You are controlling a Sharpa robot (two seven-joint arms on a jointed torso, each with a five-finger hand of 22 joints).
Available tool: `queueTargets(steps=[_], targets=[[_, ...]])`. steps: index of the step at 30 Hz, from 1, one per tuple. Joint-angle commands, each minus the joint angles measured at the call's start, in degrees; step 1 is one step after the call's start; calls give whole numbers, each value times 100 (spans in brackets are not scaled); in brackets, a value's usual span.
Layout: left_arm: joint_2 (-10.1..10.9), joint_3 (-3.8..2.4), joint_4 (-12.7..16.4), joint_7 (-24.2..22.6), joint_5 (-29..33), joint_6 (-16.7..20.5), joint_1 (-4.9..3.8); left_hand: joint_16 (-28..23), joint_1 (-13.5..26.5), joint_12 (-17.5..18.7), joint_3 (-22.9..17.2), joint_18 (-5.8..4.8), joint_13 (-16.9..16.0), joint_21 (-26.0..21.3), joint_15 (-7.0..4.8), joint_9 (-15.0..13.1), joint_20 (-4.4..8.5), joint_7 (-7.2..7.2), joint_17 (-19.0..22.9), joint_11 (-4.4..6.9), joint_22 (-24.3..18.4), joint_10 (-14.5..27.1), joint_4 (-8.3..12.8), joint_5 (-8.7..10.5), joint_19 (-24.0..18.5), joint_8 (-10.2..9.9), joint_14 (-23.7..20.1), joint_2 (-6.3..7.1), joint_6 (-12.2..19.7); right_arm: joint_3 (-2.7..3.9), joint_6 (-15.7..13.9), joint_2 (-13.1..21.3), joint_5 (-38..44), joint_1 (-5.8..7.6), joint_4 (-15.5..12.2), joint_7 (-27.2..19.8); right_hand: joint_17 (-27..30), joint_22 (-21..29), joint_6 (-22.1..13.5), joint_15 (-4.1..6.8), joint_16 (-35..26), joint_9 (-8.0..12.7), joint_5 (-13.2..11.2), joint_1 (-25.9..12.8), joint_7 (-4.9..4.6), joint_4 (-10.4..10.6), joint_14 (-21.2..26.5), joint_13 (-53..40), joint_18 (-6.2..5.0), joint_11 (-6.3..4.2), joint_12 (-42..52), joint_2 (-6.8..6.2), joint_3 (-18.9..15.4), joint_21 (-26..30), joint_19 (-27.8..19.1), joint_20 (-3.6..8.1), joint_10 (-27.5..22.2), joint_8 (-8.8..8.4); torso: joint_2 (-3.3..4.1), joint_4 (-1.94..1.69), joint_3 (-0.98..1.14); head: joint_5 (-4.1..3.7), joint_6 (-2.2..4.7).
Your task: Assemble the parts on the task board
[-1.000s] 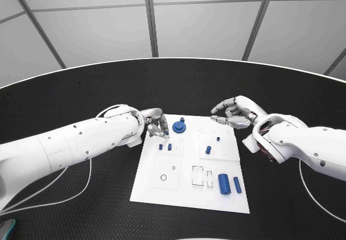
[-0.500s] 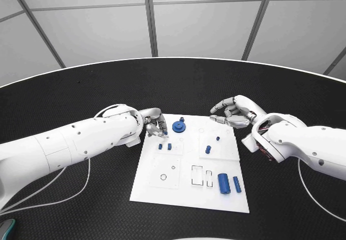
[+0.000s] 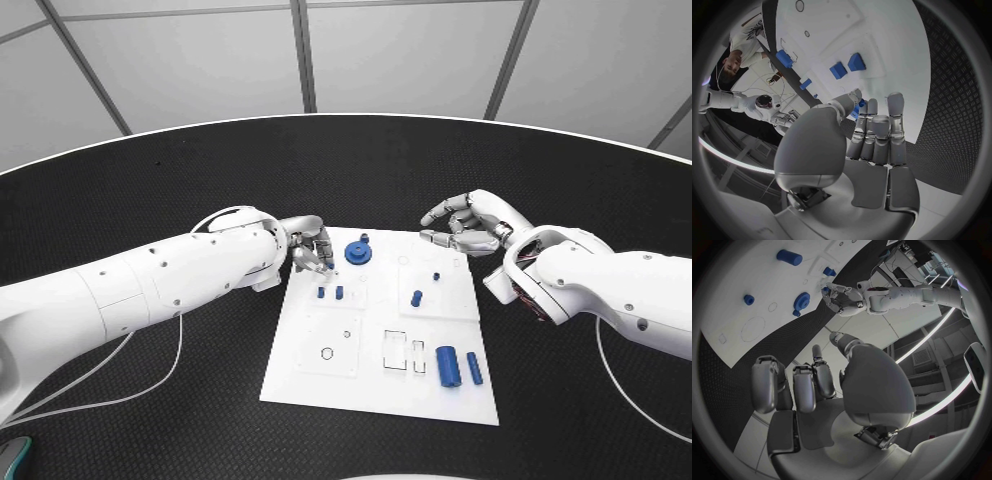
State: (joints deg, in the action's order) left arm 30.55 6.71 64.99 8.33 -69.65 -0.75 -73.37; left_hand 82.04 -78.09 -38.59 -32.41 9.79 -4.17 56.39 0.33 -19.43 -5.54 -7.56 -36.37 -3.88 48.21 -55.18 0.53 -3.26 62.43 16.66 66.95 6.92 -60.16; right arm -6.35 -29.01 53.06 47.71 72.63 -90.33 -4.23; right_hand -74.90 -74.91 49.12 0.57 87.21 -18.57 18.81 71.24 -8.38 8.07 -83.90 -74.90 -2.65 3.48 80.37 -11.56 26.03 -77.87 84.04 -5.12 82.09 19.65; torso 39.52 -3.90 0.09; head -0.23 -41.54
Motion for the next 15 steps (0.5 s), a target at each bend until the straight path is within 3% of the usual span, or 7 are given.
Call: queueTargets(steps=[1,15], targets=[[-30,0,-28,-3,-17,-9,1,18,-55,24,-9,34,-5,1,-2,-10,-6,5,8,-11,-5,-6,-4,17,23,18,22,8,20,0,-1,2,0,0,-3,2,-964,-334,28,43,-13,7,18,-3,-10,35,-480,-550,-52,0,24,35,-8,11,153,47,13,28,6,-2,3,-9,-4],[-103,1,-113,-10,-110,-97,4,15,-68,33,-13,40,-7,-22,0,-15,-8,1,30,-14,-32,-4,-1,16,9,11,6,10,25,0,-2,8,0,0,-12,2,-964,-334,28,43,-13,7,18,-3,-10,35,-480,-550,-52,0,24,35,-8,11,153,47,13,28,1,-11,-5,-22,-40]])
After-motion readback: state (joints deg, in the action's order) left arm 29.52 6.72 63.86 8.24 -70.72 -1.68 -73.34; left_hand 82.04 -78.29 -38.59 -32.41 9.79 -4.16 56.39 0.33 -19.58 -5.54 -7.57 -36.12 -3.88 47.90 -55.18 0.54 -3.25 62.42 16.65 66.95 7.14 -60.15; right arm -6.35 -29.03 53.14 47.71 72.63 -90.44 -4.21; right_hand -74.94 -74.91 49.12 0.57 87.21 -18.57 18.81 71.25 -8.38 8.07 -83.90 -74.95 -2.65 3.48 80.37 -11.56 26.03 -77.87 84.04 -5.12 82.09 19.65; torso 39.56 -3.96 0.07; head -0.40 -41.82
